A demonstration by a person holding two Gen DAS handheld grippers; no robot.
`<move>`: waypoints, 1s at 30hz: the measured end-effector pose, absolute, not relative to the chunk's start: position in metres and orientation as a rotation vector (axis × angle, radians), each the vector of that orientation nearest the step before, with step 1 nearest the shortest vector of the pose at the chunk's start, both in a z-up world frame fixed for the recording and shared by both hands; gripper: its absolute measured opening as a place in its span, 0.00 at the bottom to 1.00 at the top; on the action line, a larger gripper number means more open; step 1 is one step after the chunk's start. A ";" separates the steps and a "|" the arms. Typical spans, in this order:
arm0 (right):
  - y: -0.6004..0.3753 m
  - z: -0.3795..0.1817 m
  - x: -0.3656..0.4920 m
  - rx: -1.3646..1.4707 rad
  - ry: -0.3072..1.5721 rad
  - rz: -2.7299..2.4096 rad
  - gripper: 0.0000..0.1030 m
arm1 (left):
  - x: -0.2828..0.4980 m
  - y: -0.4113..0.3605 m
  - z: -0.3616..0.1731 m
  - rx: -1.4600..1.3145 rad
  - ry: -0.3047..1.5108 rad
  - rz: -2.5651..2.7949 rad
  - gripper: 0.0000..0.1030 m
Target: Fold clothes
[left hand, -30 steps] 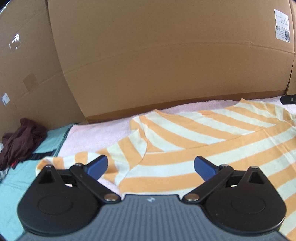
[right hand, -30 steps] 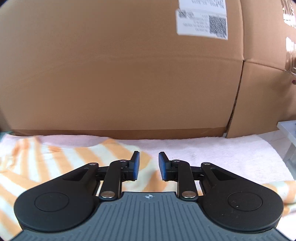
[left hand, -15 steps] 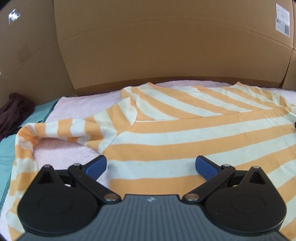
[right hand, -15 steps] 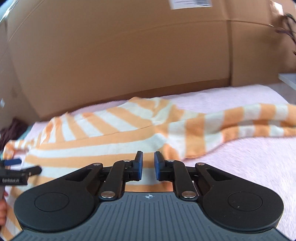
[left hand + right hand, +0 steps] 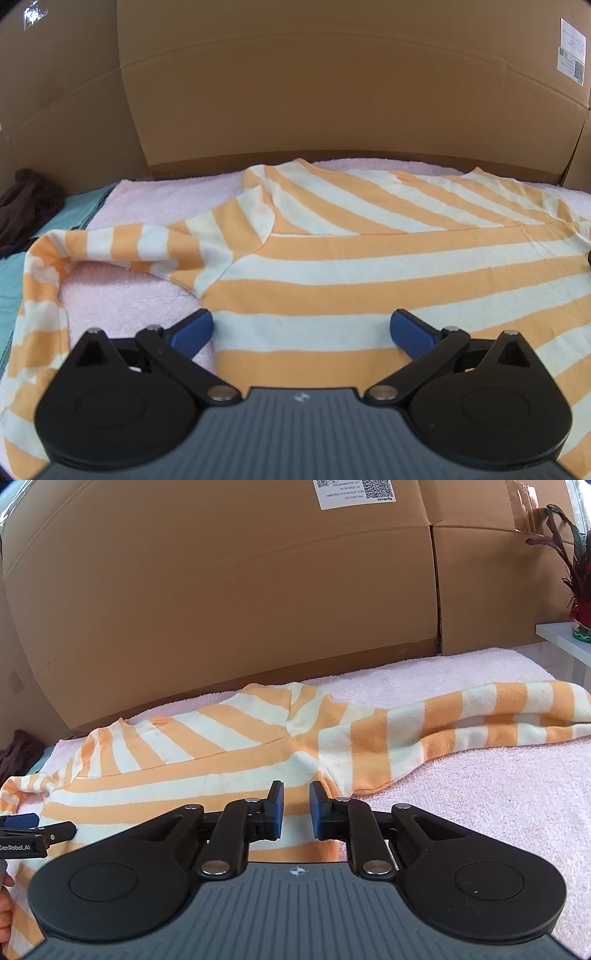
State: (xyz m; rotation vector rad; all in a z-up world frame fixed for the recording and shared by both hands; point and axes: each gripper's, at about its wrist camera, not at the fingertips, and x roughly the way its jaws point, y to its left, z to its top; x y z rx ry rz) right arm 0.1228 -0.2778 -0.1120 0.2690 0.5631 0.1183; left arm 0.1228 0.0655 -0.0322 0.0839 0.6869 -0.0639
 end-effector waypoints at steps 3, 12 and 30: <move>-0.276 -0.113 0.122 0.269 0.564 0.119 0.15 | 0.123 0.065 -0.032 0.085 0.686 -0.063 0.99; -0.266 -0.110 0.123 0.195 0.572 0.115 0.20 | 0.123 0.065 -0.032 0.086 0.687 -0.062 0.99; -0.219 -0.103 0.072 -0.039 0.640 0.130 0.28 | 0.055 0.080 -0.022 0.164 0.659 -0.180 0.99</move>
